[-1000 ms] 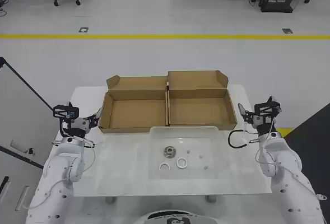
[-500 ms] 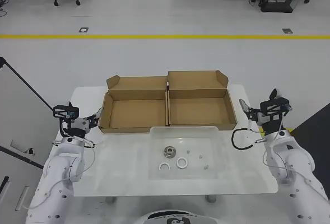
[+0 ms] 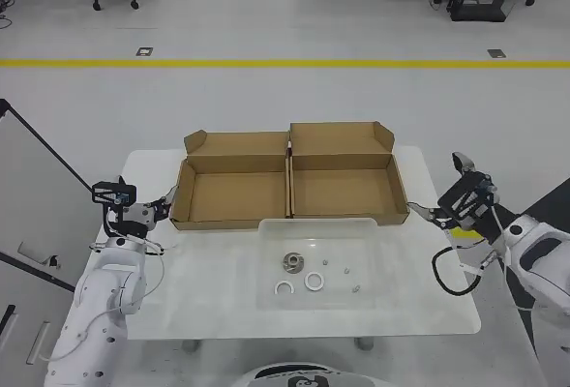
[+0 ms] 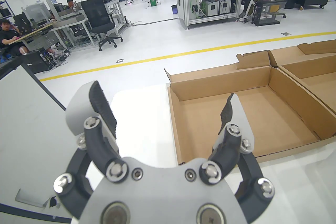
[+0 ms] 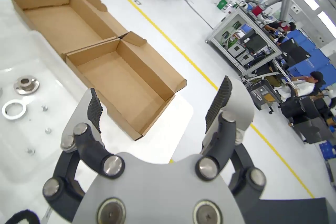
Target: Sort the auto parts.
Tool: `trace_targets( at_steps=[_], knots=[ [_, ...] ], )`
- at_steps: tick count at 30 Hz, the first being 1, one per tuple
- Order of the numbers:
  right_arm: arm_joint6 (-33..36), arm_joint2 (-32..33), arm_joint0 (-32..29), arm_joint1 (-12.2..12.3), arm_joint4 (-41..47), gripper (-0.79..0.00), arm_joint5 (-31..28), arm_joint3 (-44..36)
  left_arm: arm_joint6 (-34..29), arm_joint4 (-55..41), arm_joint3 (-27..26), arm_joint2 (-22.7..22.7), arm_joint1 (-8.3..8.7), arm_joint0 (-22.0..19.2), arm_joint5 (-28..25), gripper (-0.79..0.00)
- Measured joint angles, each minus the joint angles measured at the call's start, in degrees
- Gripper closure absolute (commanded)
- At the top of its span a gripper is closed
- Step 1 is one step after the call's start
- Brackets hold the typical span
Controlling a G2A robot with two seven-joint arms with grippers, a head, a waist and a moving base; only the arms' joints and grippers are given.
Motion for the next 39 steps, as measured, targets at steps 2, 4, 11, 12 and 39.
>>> trace_targets(
  at_steps=[2,4,11,12,39],
  knots=[
    [3.5,-0.3,1.9,0.5,0.9,-0.785,-3.5,-0.5,0.0,0.0,0.0,0.0,0.0,0.0,0.0,-0.785],
    [7.5,-1.2,4.1,1.0,2.4,-0.785,-6.5,-0.9,0.0,0.0,0.0,0.0,0.0,0.0,0.0,-0.785],
    [19.7,-7.6,10.5,3.0,8.5,-0.785,-11.1,-1.6,0.0,0.0,0.0,0.0,0.0,0.0,0.0,-0.785],
    [20.0,-9.2,11.1,3.6,8.2,-0.785,-10.5,-1.7,0.0,0.0,0.0,0.0,0.0,0.0,0.0,-0.785],
    [34.4,-41.4,25.9,24.1,23.6,-0.785,4.1,1.3,0.0,0.0,0.0,0.0,0.0,0.0,0.0,-0.785]
  ],
)
